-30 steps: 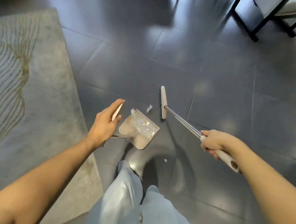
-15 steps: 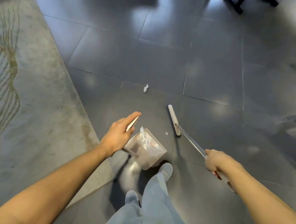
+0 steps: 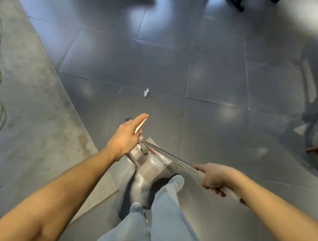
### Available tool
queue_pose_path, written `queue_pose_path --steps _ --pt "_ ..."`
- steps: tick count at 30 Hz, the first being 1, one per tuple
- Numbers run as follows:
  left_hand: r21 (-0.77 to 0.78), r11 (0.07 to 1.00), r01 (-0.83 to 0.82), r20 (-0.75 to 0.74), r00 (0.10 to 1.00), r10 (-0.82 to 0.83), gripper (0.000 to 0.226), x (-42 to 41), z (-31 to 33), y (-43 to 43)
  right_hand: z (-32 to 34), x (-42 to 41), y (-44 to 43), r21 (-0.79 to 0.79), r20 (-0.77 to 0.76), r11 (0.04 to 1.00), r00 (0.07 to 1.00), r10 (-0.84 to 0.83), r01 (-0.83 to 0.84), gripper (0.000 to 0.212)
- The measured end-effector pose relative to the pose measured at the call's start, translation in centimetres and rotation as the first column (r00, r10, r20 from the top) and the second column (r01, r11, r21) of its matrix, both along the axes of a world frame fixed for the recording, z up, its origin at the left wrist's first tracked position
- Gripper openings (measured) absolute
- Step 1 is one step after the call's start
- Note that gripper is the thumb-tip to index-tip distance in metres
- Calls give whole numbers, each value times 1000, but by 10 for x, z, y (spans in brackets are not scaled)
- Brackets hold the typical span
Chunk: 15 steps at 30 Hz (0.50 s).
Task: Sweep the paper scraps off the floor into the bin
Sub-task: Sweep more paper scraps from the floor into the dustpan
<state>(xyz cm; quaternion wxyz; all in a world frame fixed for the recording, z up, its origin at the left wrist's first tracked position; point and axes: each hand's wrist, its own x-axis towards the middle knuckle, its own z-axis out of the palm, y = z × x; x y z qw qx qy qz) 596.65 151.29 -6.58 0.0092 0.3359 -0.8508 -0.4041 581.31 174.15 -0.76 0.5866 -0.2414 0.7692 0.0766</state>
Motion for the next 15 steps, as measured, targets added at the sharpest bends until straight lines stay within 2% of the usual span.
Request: queue_pose_path --steps 2,4,10,12,15 --pt "9 1000 -5 -3 1000 5 50 3 1 2 19 -14 -2 21 -75 990 988 138 -137 73" --pt "9 999 -53 -7 999 53 51 3 3 -1 32 -33 -8 38 -134 979 970 204 -200 76" --pt "16 973 -232 -57 971 232 52 -26 12 -28 55 -120 -58 8 -191 969 951 242 -245 74" --pt "34 947 -321 -82 943 323 52 -47 16 -40 59 -151 -79 1 -210 952 931 299 -306 70" --pt "64 897 -437 -111 890 441 52 -78 23 -60 59 -196 -106 -22 -201 951 933 297 -307 63"
